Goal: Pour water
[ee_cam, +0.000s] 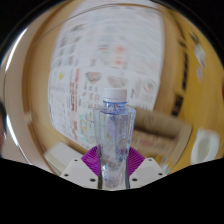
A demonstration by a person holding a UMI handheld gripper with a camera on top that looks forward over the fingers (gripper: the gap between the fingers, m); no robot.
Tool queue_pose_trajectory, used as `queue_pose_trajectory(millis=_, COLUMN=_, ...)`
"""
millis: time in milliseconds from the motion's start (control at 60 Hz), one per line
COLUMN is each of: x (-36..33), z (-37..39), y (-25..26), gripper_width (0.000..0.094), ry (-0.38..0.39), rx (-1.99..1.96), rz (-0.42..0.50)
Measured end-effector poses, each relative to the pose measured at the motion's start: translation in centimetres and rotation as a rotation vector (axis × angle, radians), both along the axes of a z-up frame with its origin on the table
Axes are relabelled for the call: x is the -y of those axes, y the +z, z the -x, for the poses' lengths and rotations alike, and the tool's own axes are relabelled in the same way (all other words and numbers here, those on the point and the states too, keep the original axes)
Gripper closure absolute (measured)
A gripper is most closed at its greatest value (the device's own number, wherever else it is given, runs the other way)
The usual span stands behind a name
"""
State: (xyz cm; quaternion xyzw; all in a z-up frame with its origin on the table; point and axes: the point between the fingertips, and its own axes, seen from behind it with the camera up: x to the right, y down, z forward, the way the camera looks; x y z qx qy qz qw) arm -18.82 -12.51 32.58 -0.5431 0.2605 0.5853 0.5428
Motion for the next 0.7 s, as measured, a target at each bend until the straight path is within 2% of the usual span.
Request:
queue_pose_trajectory(millis=167, x=-0.4, z=-9.8, y=2.6, gripper_width=0.0639, ry=-0.341, rx=0.595, rz=-0.095)
queue_pose_trajectory(millis=250, x=-0.2, z=-13.3, y=2.2, gripper_width=0.0640, ry=-0.464, rx=0.820, rz=-0.059)
queue_pose_trajectory(millis=333, x=-0.6, z=-17.7, y=-1.4, gripper_width=0.0639, ry=-0.544, rx=1.026, rz=0.009)
queue_pose_trajectory(millis=433, x=-0.9, z=-22.0, y=-7.8, gripper_width=0.0641, ry=-0.567, rx=1.224, rz=0.141)
queue_pose_trajectory(millis=533, x=-1.5, z=-24.8, y=-14.7, gripper_width=0.0640, ry=-0.523, rx=1.320, rz=0.262)
queue_pose_trajectory(millis=700, x=-1.8, z=-27.2, y=-21.5, gripper_width=0.0642, ry=-0.485, rx=1.383, rz=0.367)
